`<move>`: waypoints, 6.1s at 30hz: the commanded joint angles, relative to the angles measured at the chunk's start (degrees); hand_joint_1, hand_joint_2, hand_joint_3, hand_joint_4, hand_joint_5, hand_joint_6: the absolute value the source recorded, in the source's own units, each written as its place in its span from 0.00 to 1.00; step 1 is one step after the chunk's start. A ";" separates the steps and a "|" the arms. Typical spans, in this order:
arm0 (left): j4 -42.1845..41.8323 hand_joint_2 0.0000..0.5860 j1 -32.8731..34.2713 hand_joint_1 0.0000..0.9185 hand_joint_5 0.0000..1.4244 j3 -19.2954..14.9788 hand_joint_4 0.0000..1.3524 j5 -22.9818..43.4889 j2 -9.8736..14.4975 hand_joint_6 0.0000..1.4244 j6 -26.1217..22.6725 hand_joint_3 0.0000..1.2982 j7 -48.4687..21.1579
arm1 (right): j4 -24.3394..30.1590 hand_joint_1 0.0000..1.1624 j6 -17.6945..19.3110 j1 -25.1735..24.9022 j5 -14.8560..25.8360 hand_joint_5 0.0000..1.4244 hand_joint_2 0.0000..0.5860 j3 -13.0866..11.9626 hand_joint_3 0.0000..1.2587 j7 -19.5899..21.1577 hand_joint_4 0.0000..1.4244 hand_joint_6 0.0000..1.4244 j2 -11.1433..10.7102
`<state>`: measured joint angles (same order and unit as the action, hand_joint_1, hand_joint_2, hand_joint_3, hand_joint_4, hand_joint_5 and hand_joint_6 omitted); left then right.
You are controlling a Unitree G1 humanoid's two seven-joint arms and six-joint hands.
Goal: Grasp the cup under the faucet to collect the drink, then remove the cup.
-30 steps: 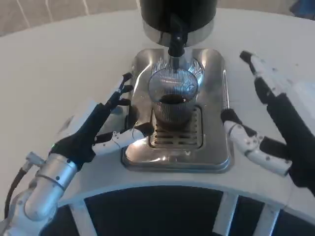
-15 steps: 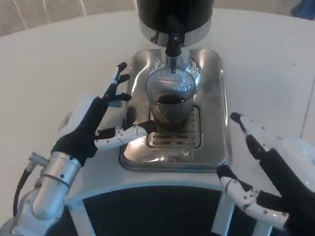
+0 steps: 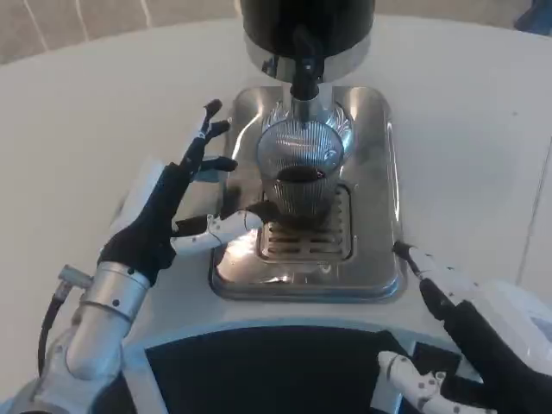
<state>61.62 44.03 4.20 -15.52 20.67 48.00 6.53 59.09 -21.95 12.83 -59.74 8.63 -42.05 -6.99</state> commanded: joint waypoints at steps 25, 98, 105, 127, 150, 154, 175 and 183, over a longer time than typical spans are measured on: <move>2.72 0.09 3.31 0.52 0.26 -0.30 0.06 1.50 -0.98 0.28 3.10 0.03 -6.00 | 0.84 0.22 2.72 1.93 -1.40 0.00 0.80 -0.80 0.01 -3.39 0.00 0.00 3.83; 7.35 0.11 10.26 0.49 0.31 5.14 0.11 -3.69 -5.41 0.18 -1.22 0.10 -3.83 | -1.05 0.26 -2.46 -2.58 -2.39 0.00 0.80 -1.23 0.04 -7.20 0.00 0.00 3.90; 7.33 0.11 10.53 0.49 0.31 6.49 0.11 -5.53 -5.33 0.18 -2.12 0.10 -2.11 | -0.96 0.26 -2.42 -2.67 -2.12 0.00 0.80 -1.91 0.04 -6.97 0.00 0.00 3.70; 7.13 0.15 10.14 0.51 0.37 8.24 0.19 -8.18 -6.86 0.22 -4.71 0.19 4.67 | -0.72 0.29 -2.77 -1.18 -0.71 0.00 0.78 -3.34 0.04 -6.28 0.00 0.00 3.91; 6.24 0.17 7.79 0.57 0.66 8.31 0.53 -8.34 -8.46 0.34 -4.79 0.52 13.17 | -1.36 0.41 -3.30 -1.69 -1.29 0.00 0.74 -3.48 0.06 -6.38 0.00 0.00 3.82; 5.87 0.18 7.36 0.58 0.75 8.41 0.65 -8.68 -8.45 0.37 -4.55 0.62 15.64 | -1.40 0.41 -3.32 -1.85 -1.34 0.00 0.74 -3.52 0.06 -6.36 0.00 0.00 3.79; 1.86 0.12 5.17 0.61 0.90 7.01 0.81 -7.49 -3.63 0.42 0.91 0.73 15.62 | -0.39 0.41 -3.37 -3.22 -1.91 0.00 0.72 -3.10 0.06 -6.86 0.00 0.00 3.98; 0.00 0.11 3.68 0.62 0.90 5.48 0.82 -6.62 -0.34 0.43 4.10 0.73 13.21 | -0.73 0.41 -3.47 -4.45 -2.11 0.00 0.72 -2.64 0.06 -6.87 0.00 0.00 4.12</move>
<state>63.24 48.66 10.60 -23.03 19.10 49.36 20.21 58.16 -25.18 8.78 -61.54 5.74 -48.59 -2.97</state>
